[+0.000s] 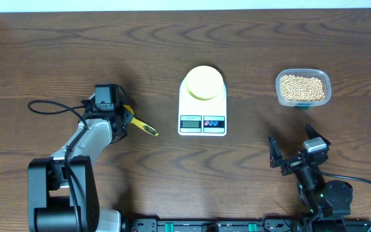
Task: Scoop item into bowl and weigh 50g on scale
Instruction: 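Grasp the yellow scoop by its handle with the left gripper, then lift the scoop with the left gripper and bring the right gripper toward it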
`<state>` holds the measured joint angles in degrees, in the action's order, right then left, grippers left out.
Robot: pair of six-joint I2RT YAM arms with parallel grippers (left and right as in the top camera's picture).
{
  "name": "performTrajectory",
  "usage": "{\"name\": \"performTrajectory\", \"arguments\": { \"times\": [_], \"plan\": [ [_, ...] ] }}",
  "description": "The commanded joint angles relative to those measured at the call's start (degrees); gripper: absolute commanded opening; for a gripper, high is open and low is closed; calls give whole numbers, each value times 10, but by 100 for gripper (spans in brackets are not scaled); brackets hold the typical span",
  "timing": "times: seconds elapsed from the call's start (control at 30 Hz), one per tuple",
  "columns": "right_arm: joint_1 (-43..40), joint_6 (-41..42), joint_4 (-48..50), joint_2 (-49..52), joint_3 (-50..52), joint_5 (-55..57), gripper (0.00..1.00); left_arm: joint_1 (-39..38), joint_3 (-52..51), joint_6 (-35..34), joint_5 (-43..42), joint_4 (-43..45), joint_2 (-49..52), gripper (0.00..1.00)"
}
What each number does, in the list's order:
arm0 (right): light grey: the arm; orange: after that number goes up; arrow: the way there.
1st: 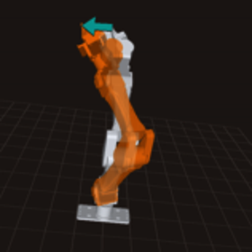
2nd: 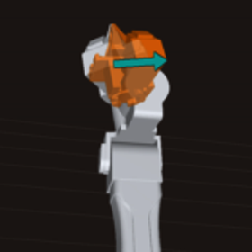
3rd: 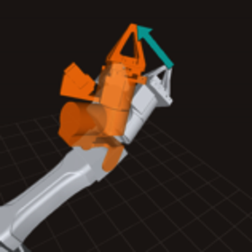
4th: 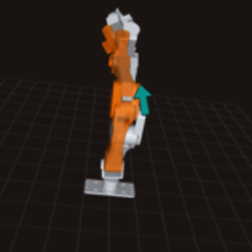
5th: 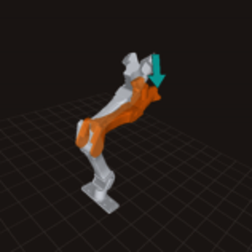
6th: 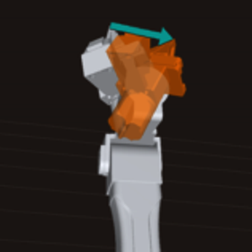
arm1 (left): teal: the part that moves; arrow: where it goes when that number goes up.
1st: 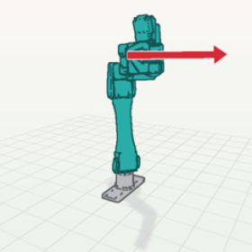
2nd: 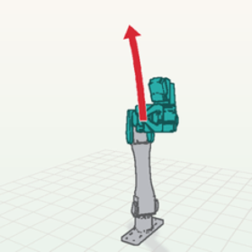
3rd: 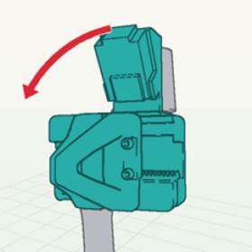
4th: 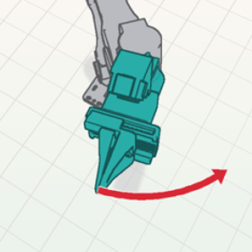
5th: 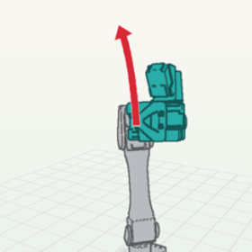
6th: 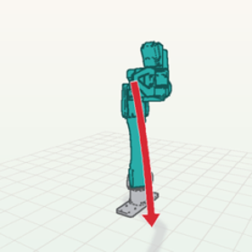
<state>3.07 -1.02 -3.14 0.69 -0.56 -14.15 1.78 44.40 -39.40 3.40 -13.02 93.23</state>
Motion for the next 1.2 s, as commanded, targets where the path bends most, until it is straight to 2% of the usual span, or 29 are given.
{"name": "performTrajectory", "arguments": {
  "times": [0.0, 0.03, 0.23, 0.37, 0.5, 0.63, 0.73, 0.9, 0.93, 1.0, 1.1, 1.17],
  "plan": [
    [-4, 6, -1, -3, 2, -3, 99, 2, 4, -3, 12, 0, 8, 19],
    [-4, 6, -1, -3, 2, -3, 99, 2, 4, -3, 12, 0, 8, 8],
    [-4, 6, -1, -3, 2, -3, 99, 2, 5, 24, 12, -24, -15, 7],
    [-4, 6, -1, -3, 2, -3, 99, 2, 5, 30, 12, -88, -106, 7],
    [-4, 6, -1, -3, 2, -3, 99, 2, 5, -40, 11, -180, -258, 7],
    [-4, 6, -1, -3, 2, -3, 99, 2, 5, -94, 11, -235, -354, 7],
    [-4, 6, -1, -3, 2, -3, 99, 2, 5, -122, 2, -260, -388, 7],
    [-4, 29, -1, -3, 2, -8, 99, 2, 4, -122, -49, -289, -388, 7],
    [-4, 52, -1, -3, 2, -12, 99, 2, 4, -124, -54, -292, -387, 7],
    [-3, 154, 0, -3, 2, -31, 99, 2, 4, -124, -64, -294, -386, 7],
    [-3, 403, 4, -3, 2, -109, 99, 2, 4, -124, -93, -294, -386, 7],
    [-3, 521, 5, -3, 2, -173, 99, 2, 4, -124, -107, -297, -386, 7]
  ]
}}
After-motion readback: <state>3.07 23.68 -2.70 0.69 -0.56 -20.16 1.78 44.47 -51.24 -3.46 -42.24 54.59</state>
